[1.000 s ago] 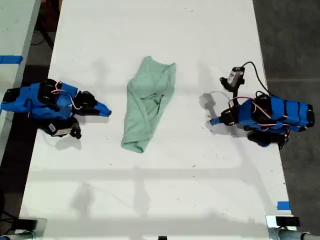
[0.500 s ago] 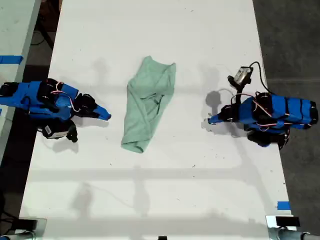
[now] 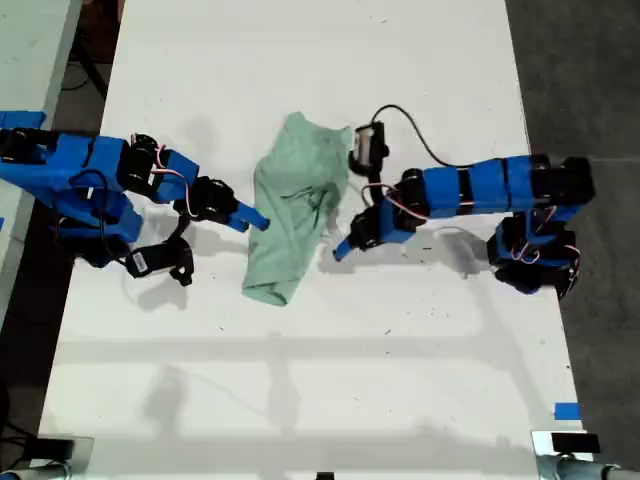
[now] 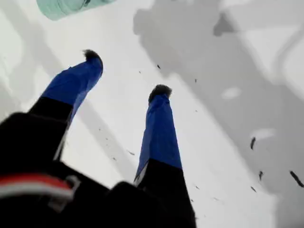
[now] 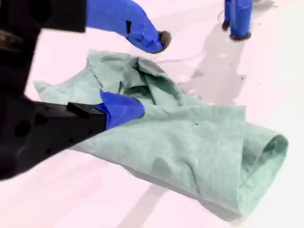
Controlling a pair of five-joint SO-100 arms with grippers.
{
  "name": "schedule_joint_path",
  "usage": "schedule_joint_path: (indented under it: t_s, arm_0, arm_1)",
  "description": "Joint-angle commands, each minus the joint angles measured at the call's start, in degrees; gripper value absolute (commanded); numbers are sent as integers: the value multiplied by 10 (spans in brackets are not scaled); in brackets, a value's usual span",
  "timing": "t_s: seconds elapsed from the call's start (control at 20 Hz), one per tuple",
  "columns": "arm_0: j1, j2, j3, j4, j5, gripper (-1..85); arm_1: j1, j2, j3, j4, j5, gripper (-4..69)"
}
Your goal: Fold t shirt
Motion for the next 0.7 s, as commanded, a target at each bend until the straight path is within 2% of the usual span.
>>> schedule_joint_path:
  t_s: [0.0,0.1,0.15,0.2,0.4,0.65]
  arm_0:
    - [40,78,143,-148,-44,185]
    - [62,175,308,-273,-93,175]
    - [72,217,367,-311,-115,171]
    - [82,248,399,-321,-128,172]
    - [86,221,350,-274,-124,174]
    - [72,-93,116,-193,-92,187]
  arm_1:
    - [-18,-146,-223,17,-13,298]
    - [-24,-202,-272,-5,-16,314]
    - [-25,-211,-268,-32,-18,312]
    - [-26,-220,-269,-47,-18,308]
    - [-25,-239,-273,-96,-26,309]
    - [-22,-282,-273,-177,-38,301]
